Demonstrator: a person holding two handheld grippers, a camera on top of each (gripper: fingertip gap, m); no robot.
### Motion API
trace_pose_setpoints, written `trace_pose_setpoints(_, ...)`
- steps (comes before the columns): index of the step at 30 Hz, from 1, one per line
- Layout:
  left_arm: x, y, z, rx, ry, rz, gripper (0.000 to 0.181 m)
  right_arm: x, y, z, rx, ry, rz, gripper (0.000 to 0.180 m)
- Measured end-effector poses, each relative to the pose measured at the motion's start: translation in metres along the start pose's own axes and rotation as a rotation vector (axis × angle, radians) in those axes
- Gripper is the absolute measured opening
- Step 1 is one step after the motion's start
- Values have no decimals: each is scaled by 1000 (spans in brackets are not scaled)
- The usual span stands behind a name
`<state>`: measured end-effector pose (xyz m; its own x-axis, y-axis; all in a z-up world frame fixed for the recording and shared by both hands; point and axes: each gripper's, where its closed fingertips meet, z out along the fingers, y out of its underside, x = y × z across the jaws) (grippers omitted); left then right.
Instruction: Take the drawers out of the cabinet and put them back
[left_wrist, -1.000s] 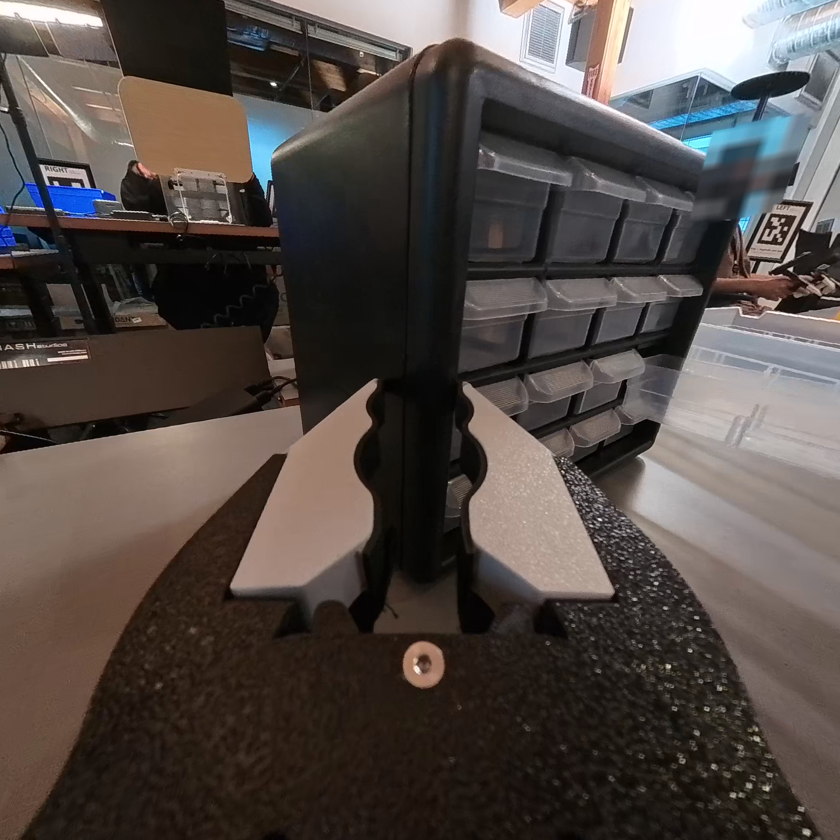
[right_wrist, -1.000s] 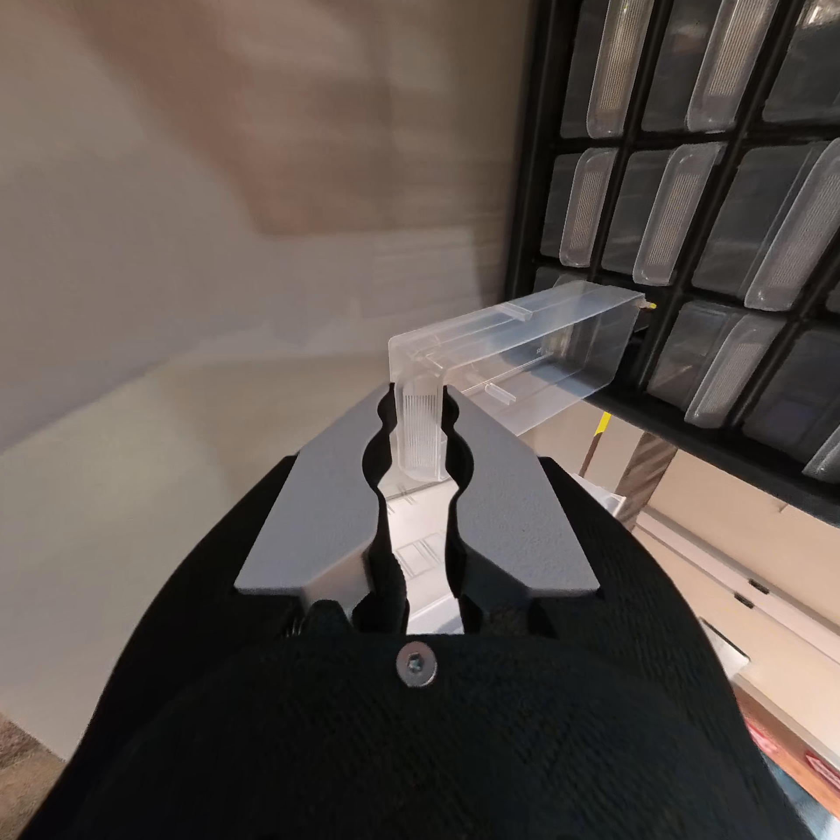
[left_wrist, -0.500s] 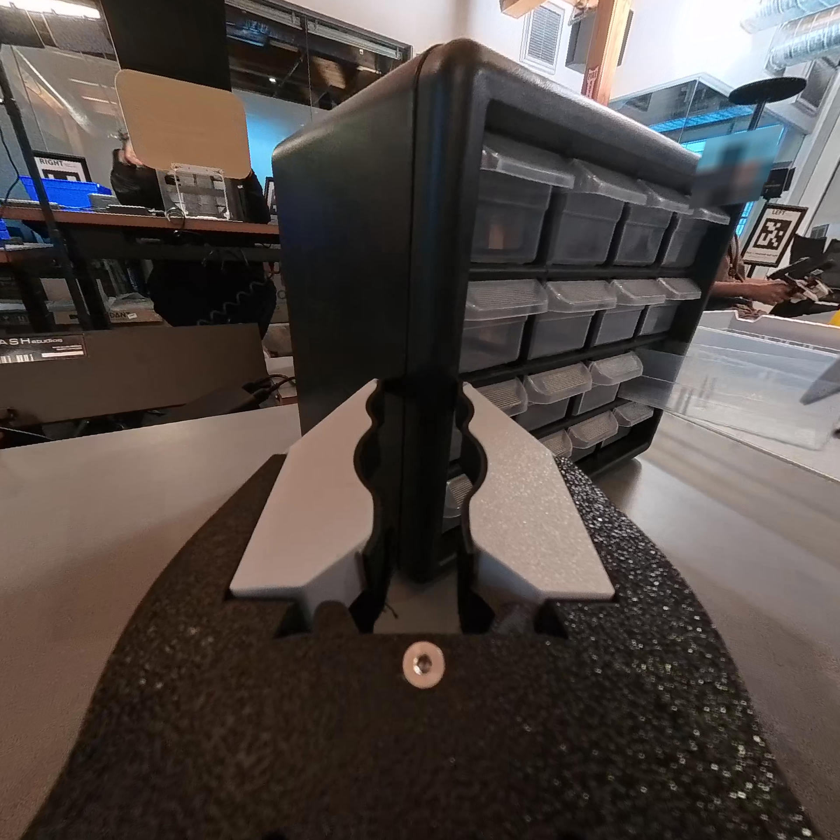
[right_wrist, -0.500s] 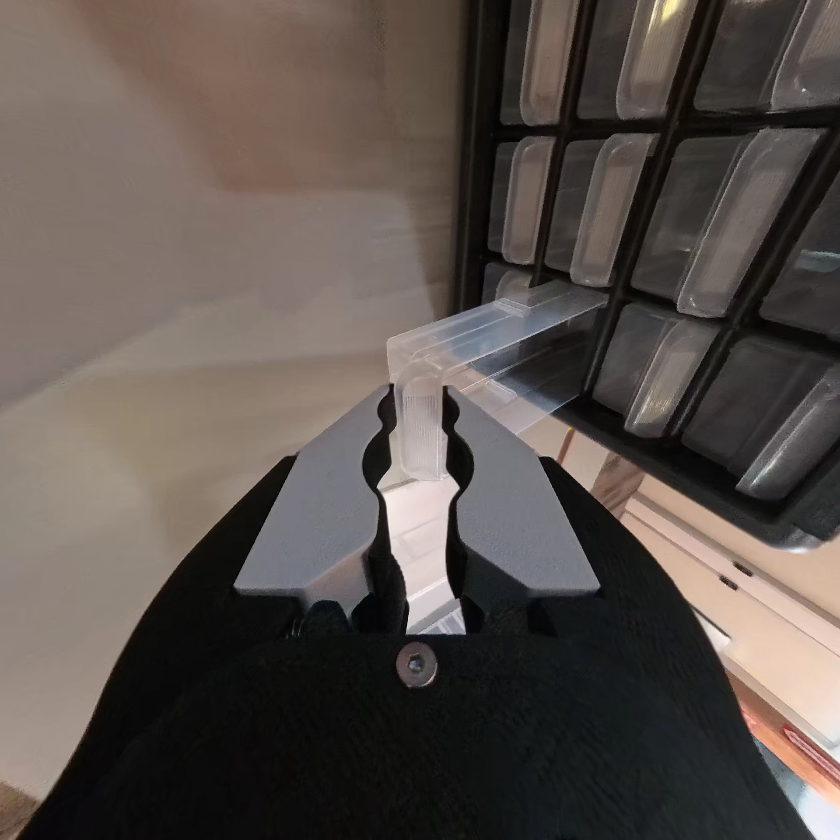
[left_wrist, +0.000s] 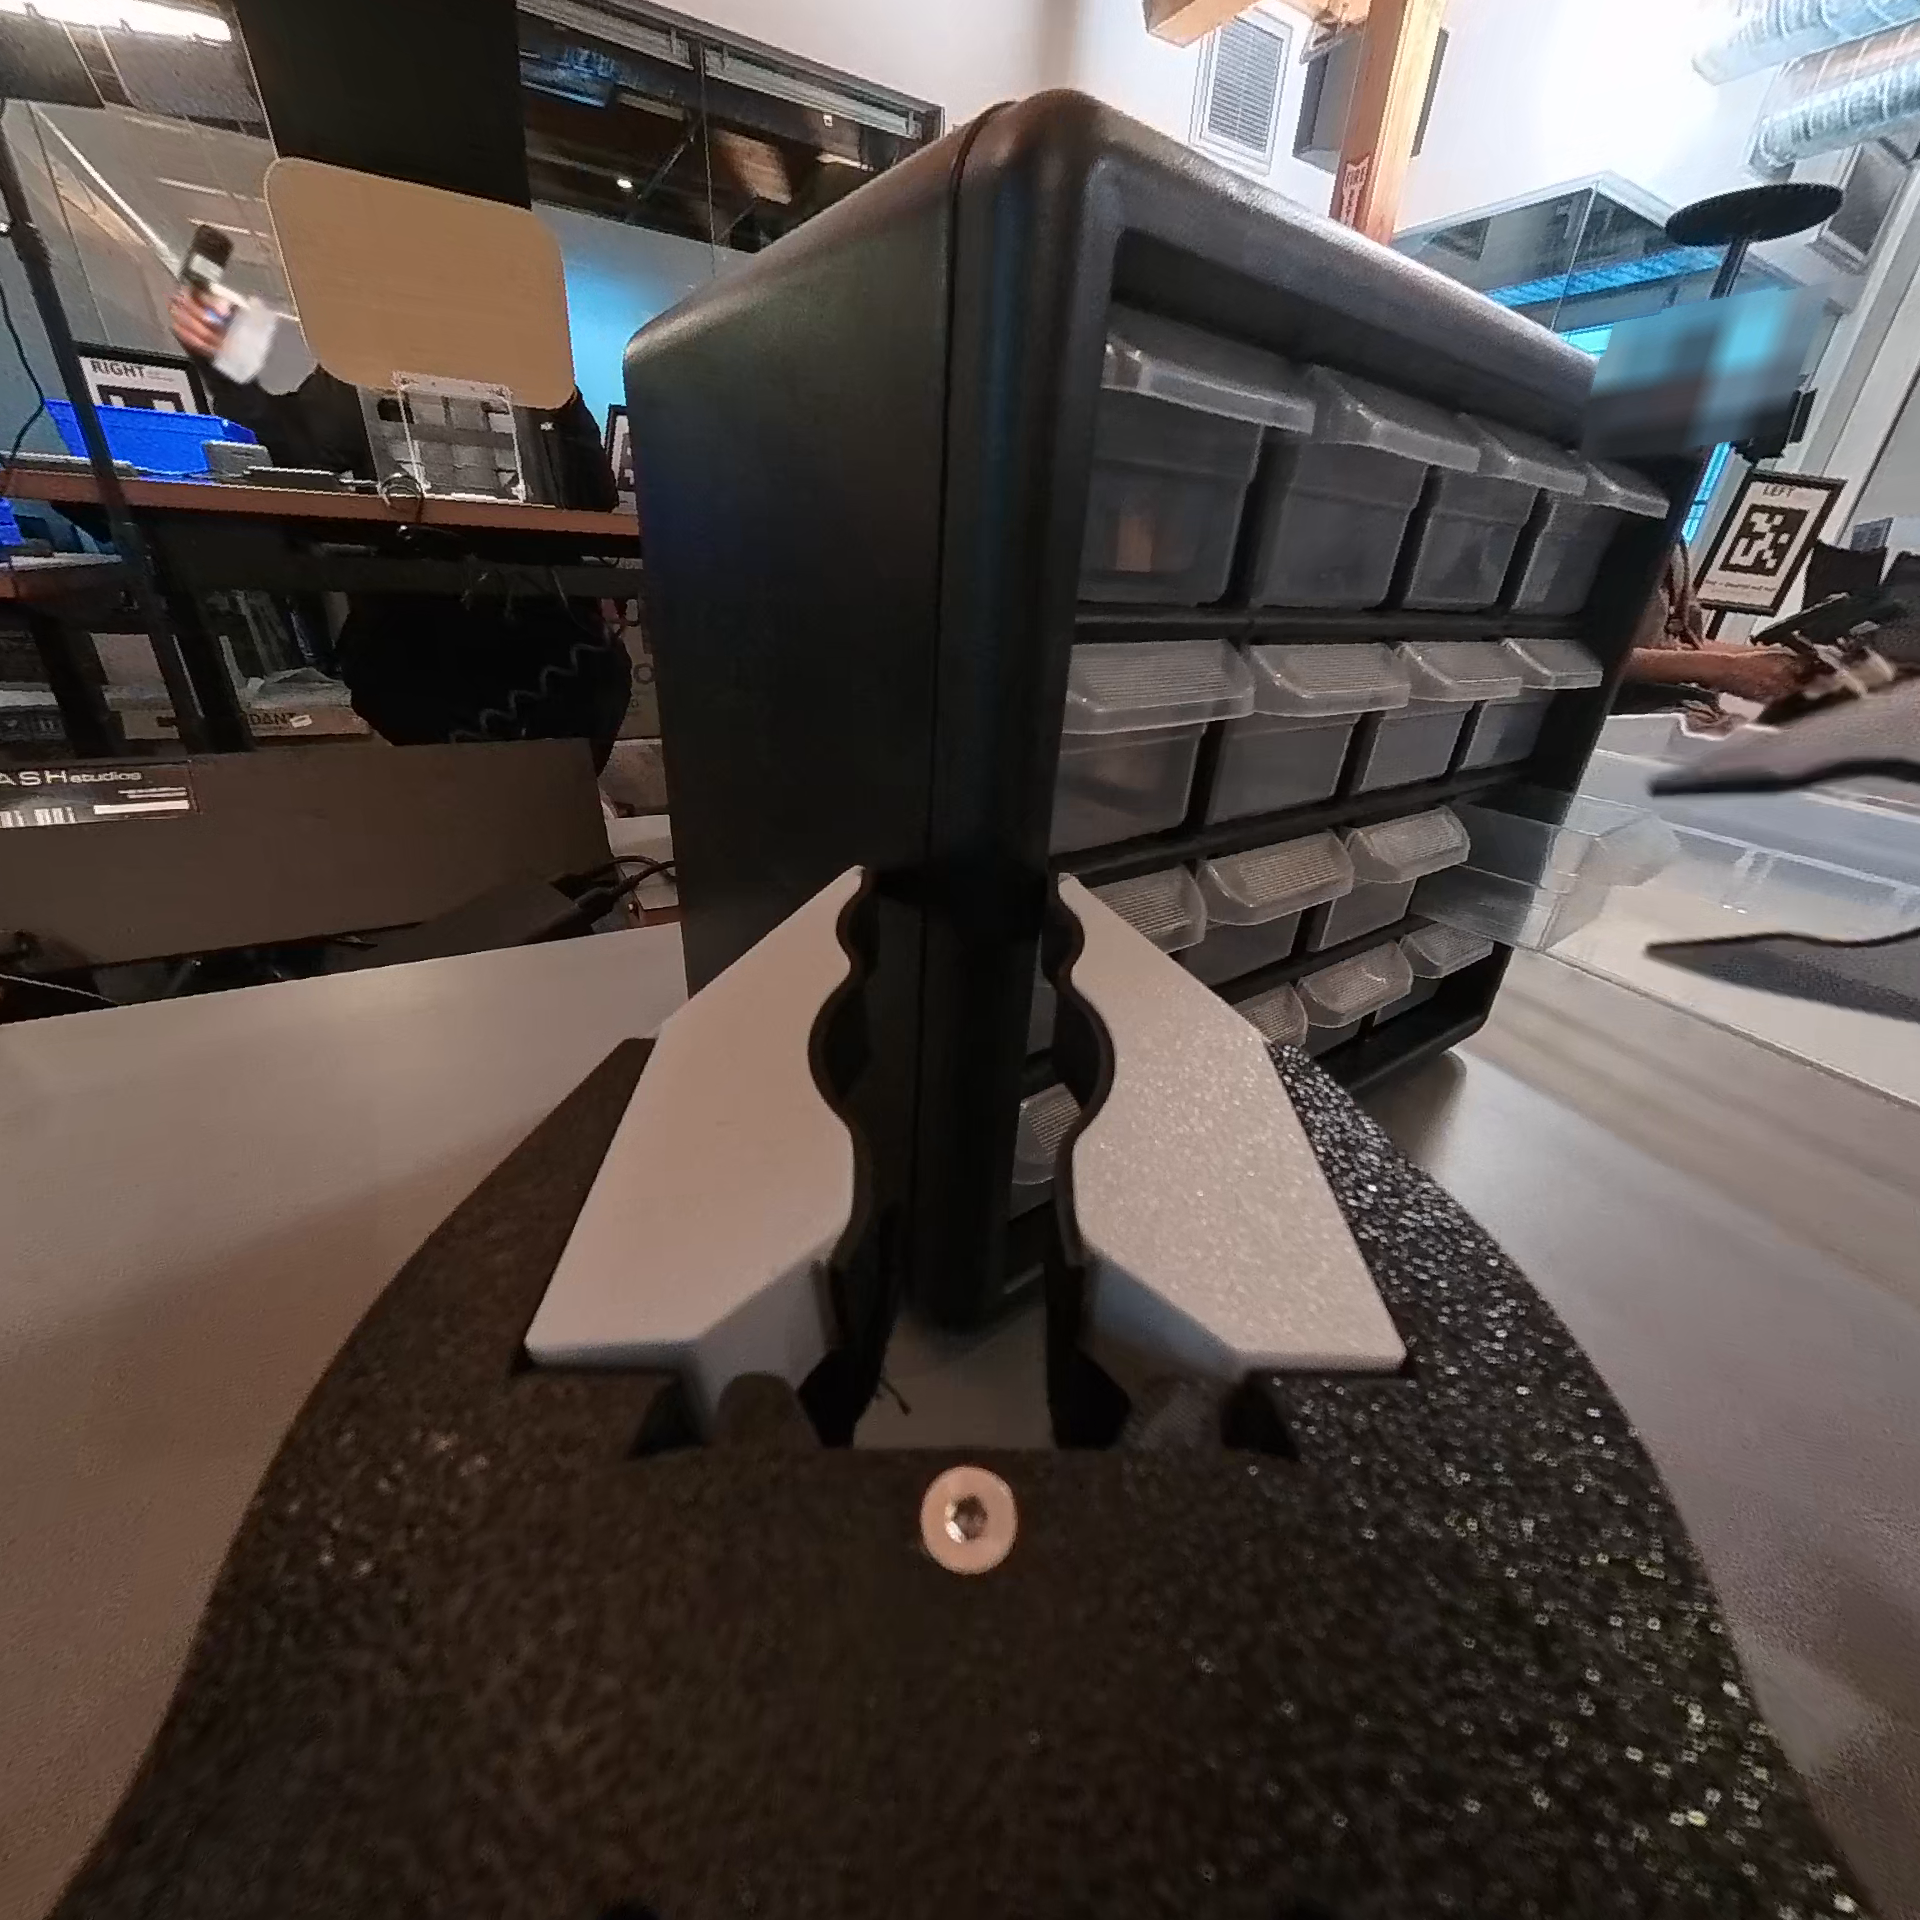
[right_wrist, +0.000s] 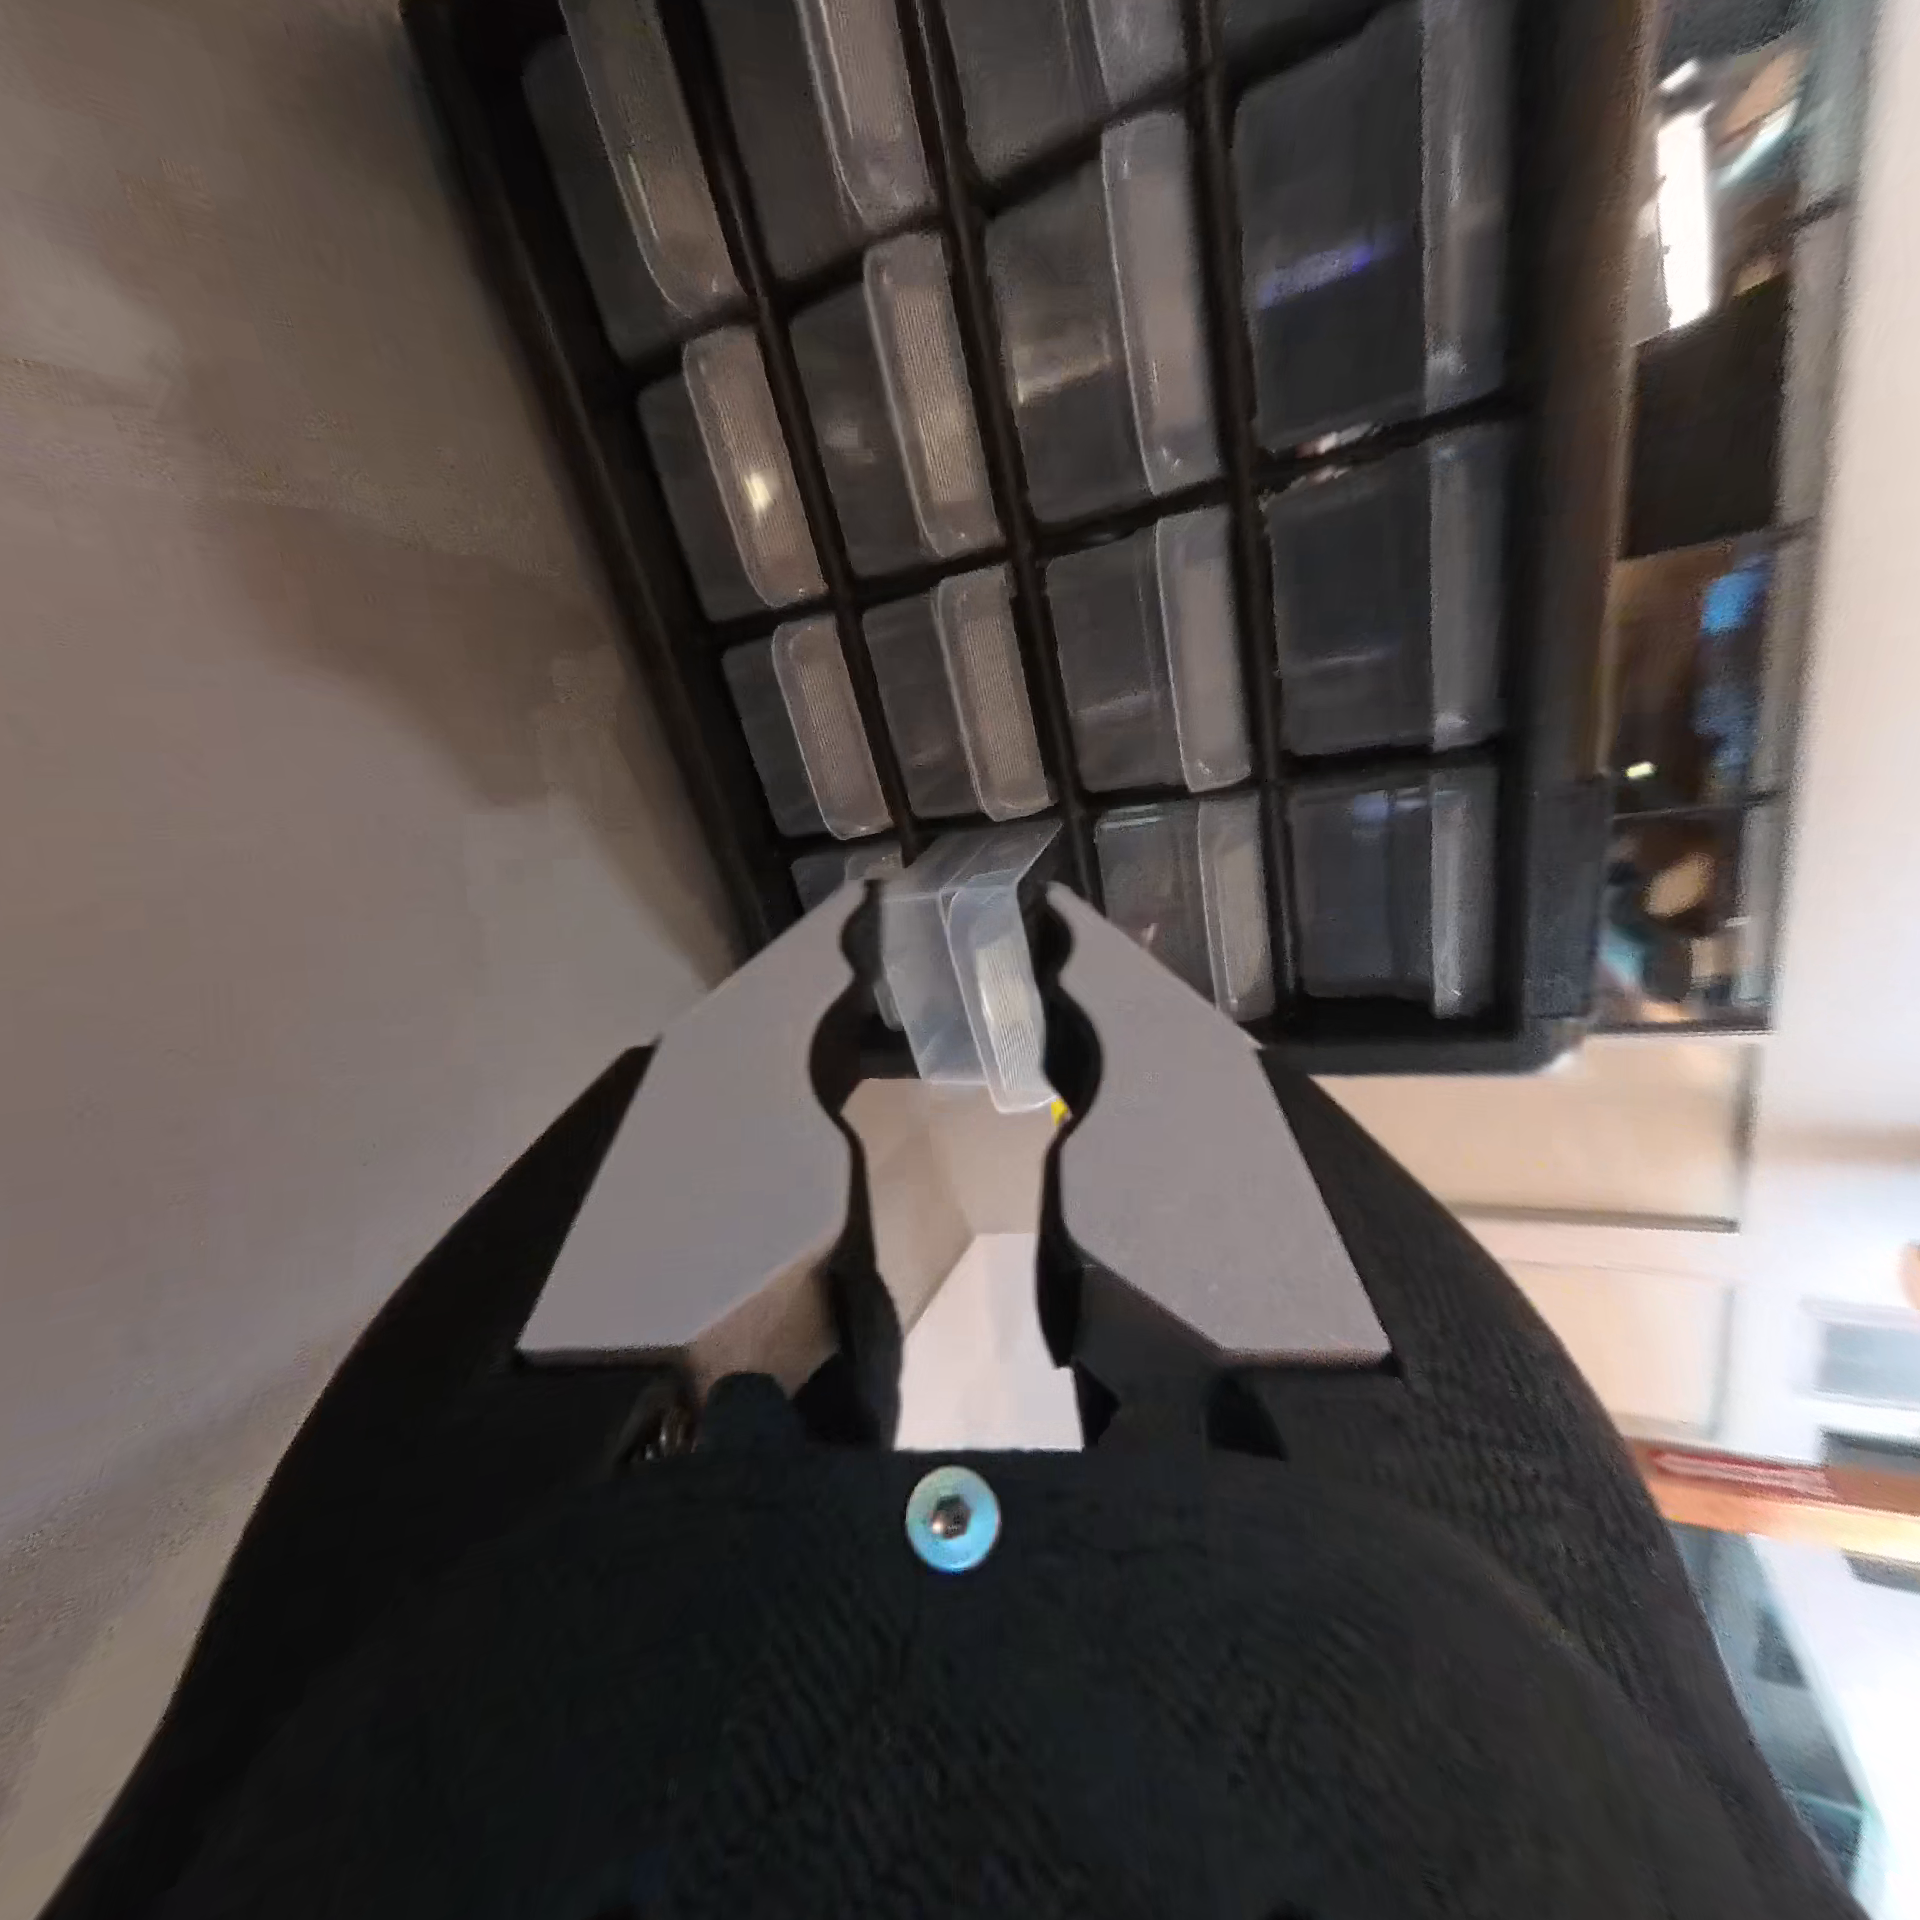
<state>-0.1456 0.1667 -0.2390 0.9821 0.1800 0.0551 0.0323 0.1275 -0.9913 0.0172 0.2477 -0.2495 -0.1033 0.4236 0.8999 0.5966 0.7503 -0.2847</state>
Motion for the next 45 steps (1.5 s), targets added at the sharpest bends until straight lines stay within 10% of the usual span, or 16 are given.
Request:
trace_pose_setpoints(4, 0, 0, 0, 1, -1, -3, 29, -12, 13, 0, -51, 107, -71, 1)
trace_pose_setpoints(20, 0, 0, 0, 3, -8, 12, 29, 0, 30, 62, -84, 269, 129, 0)
trace_pose_setpoints(35, -10, -41, -22, 225, -197, 186, 40, 62, 40, -6, 368, 498, 706, 32)
trace_pose_setpoints(37, -18, -50, -28, 274, -238, 152, 66, 67, 42, -10, 405, 507, 767, 35)
trace_pose_setpoints(45, -35, -34, -25, 237, -250, 3, 60, 20, -59, 14, 492, 313, 415, 38)
